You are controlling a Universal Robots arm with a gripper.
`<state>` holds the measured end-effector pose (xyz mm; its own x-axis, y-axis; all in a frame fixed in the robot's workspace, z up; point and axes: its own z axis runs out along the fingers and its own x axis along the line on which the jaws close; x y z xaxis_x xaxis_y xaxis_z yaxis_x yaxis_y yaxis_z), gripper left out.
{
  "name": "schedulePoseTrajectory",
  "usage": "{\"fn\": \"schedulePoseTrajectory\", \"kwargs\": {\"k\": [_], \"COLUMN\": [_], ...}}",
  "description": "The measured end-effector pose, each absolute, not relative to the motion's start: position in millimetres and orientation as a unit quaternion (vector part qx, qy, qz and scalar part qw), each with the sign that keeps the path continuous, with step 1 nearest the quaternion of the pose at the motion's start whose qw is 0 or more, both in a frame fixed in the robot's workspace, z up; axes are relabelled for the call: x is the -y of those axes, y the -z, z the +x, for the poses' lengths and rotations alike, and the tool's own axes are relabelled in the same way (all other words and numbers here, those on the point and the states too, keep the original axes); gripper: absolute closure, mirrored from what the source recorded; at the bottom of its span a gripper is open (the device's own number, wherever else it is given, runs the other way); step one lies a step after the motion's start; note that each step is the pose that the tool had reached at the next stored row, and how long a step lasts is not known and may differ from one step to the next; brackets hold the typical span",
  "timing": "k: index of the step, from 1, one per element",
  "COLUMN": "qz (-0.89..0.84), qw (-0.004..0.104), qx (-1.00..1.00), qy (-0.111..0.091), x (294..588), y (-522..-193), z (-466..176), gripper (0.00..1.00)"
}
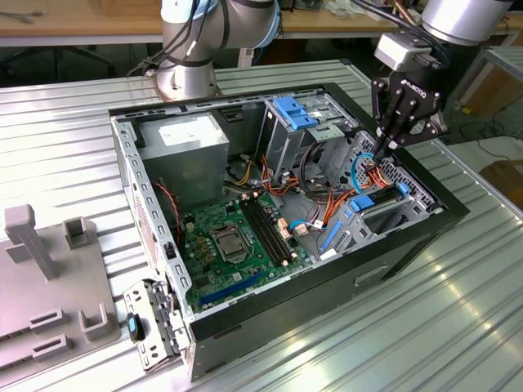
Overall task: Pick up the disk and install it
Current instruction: 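Insert the second disk wire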
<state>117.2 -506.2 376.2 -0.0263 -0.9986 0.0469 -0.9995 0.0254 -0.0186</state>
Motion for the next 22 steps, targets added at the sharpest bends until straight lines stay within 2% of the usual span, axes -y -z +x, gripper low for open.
{"fn": "schedulePoseTrajectory", "kwargs": {"k": [7,8,9,19,20,21,22], "qz": [0.698,0.698,0.698,0.697,0.697,0.697,0.697], "qw": [0.015,0.016,0.017,0.03,0.032,0.034,0.037], "qx": [0.716,0.716,0.716,0.715,0.715,0.715,0.715], "qy": [-0.028,-0.029,-0.03,-0.043,-0.045,-0.047,-0.05], "x": [510.0,510.4,510.9,512.3,512.3,512.5,512.5], "y": [-369.8,-369.2,-368.8,-368.4,-368.4,-368.4,-368.5], "z": [117.2,117.3,117.3,117.3,117.3,117.3,117.3], "gripper": [0.82,0.83,0.89,0.89,0.89,0.82,0.82]}}
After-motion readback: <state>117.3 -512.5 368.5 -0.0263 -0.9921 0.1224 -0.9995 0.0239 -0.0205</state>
